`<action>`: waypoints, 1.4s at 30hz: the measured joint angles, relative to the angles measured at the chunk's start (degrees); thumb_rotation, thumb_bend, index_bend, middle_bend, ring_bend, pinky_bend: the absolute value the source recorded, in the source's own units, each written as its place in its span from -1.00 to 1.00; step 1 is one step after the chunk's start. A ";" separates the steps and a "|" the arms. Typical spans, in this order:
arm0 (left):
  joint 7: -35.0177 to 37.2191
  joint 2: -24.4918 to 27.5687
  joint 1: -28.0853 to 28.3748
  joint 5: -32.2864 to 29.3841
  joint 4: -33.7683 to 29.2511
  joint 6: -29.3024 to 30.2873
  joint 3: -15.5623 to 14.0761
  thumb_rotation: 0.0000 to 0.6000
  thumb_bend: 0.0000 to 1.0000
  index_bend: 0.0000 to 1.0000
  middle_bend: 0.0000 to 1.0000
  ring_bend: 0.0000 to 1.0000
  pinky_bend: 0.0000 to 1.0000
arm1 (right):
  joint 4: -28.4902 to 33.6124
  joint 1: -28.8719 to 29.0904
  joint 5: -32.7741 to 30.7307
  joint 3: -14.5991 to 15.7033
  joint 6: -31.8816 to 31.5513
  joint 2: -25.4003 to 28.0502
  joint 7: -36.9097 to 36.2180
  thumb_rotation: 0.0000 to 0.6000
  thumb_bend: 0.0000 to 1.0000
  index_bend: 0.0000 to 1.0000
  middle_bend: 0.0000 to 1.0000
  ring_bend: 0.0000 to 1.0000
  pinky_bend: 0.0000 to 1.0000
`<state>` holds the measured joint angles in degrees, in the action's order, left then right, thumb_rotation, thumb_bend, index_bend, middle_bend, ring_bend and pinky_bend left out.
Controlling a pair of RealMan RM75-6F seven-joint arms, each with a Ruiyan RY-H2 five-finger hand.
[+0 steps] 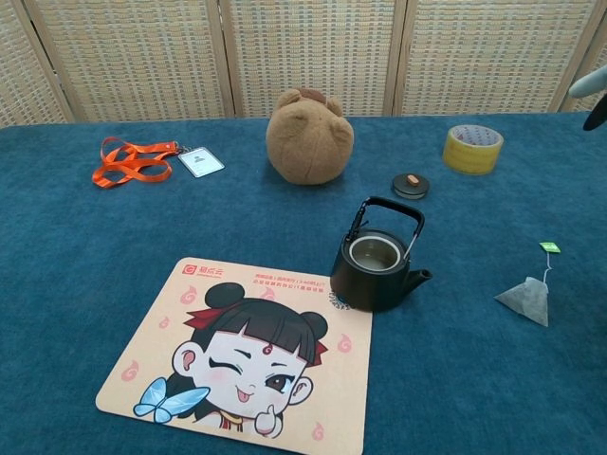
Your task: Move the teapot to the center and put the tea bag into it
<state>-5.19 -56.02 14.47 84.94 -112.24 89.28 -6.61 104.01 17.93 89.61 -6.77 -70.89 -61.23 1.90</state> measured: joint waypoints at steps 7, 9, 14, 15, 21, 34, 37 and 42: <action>-0.43 0.62 -0.69 0.53 -0.44 -1.42 1.34 1.00 -0.30 -1.00 -1.00 -1.00 -1.00 | -0.95 2.54 -2.92 -1.01 3.40 0.07 -1.24 1.00 0.02 -0.57 0.07 0.04 0.39; -0.47 0.70 -0.89 0.45 -0.42 -1.87 1.78 1.00 -0.30 -1.00 -1.00 -1.00 -1.00 | -1.38 3.33 -3.67 -1.15 4.76 0.01 -1.40 1.00 0.02 -0.55 0.14 0.15 0.47; -0.65 0.82 -1.29 -0.20 -0.31 -2.67 2.95 1.00 -0.30 -1.00 -1.00 -1.00 -1.00 | -2.67 6.09 -6.31 -2.09 8.73 -0.23 -1.42 1.00 0.02 -0.48 0.27 0.34 0.60; -0.72 0.86 -1.37 -0.32 -0.32 -2.79 3.17 1.00 -0.30 -1.00 -1.00 -1.00 -1.00 | -3.10 6.97 -7.14 -2.39 9.98 -0.35 -1.32 1.00 0.02 -0.46 0.30 0.37 0.63; -1.45 1.03 -1.79 -0.46 -0.45 -3.14 4.33 1.00 -0.30 -1.00 -1.00 -1.00 -1.00 | -5.99 10.72 -10.99 -3.54 14.43 -2.05 -0.37 1.00 0.02 -0.36 0.45 0.55 0.79; -2.06 0.91 -2.13 -1.56 -0.03 -5.01 6.18 1.00 -0.30 -1.00 -1.00 -1.00 -1.00 | -12.99 15.32 -15.70 -3.89 19.33 -7.14 2.77 1.00 0.02 -0.15 0.65 0.78 0.93; -2.19 0.88 -2.28 -1.53 0.05 -5.23 6.22 1.00 -0.30 -1.00 -1.00 -1.00 -1.00 | -14.42 16.12 -16.76 -3.82 20.11 -8.18 3.42 1.00 0.02 -0.14 0.67 0.80 0.96; -2.24 0.94 -2.66 -1.83 0.23 -5.86 6.45 1.00 -0.30 -1.00 -1.00 -1.00 -1.00 | -16.68 16.88 -17.96 -3.56 20.94 -9.47 3.97 1.00 0.02 -0.13 0.69 0.83 0.97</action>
<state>-7.43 -55.09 11.81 83.11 -112.02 83.42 -0.16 87.33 34.81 71.66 -10.33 -49.96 -70.70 5.86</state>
